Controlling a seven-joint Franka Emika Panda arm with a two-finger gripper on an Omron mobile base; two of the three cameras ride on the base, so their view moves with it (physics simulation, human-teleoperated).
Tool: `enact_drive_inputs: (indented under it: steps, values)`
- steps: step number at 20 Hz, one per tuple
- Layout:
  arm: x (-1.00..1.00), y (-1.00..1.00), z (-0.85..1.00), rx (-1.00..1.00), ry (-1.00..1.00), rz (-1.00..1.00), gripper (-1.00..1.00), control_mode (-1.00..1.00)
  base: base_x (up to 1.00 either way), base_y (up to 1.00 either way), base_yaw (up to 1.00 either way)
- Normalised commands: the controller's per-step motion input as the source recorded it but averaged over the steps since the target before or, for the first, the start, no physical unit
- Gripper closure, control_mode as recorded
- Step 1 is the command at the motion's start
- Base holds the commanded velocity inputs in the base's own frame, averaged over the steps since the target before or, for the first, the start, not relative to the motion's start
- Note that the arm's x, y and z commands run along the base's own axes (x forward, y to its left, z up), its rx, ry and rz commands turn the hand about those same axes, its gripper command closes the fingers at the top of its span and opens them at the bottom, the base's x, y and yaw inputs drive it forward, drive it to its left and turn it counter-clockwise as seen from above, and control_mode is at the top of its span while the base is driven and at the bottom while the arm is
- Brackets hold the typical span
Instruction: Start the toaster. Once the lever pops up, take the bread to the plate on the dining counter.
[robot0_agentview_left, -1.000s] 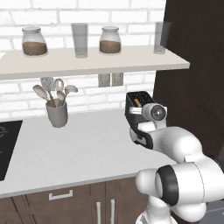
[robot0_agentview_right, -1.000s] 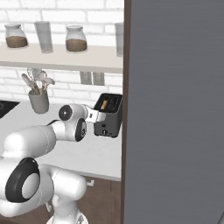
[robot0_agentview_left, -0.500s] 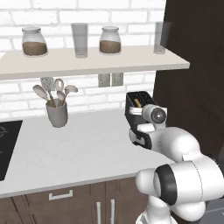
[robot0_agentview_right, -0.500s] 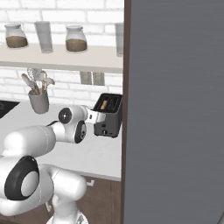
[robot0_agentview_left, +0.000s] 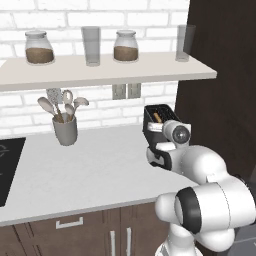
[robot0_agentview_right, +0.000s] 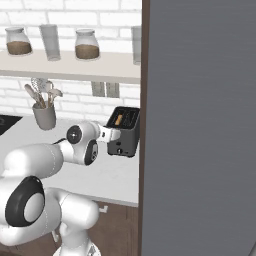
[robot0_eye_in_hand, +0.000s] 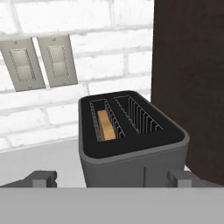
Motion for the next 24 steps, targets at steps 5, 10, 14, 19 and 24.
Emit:
enact_drive_inputs:
  steps: [5, 10, 14, 19, 24]
  values:
    - [0.00, 0.00, 0.00, 0.00, -0.03, 0.00, -1.00, -1.00, 0.00, 0.00, 0.00]
    - [0.00, 0.00, 0.00, 0.00, -0.01, 0.00, -1.00, -1.00, 0.00, 0.00, 0.00]
    - [0.00, 0.00, 0.00, 0.00, -0.03, 0.00, -1.00, -1.00, 0.00, 0.00, 0.00]
    - [0.00, 0.00, 0.00, 0.00, -0.01, 0.00, -1.00, -1.00, 0.00, 0.00, 0.00]
    - [0.00, 0.00, 0.00, 0.00, -0.01, 0.00, -1.00, -1.00, 0.00, 0.00, 0.00]
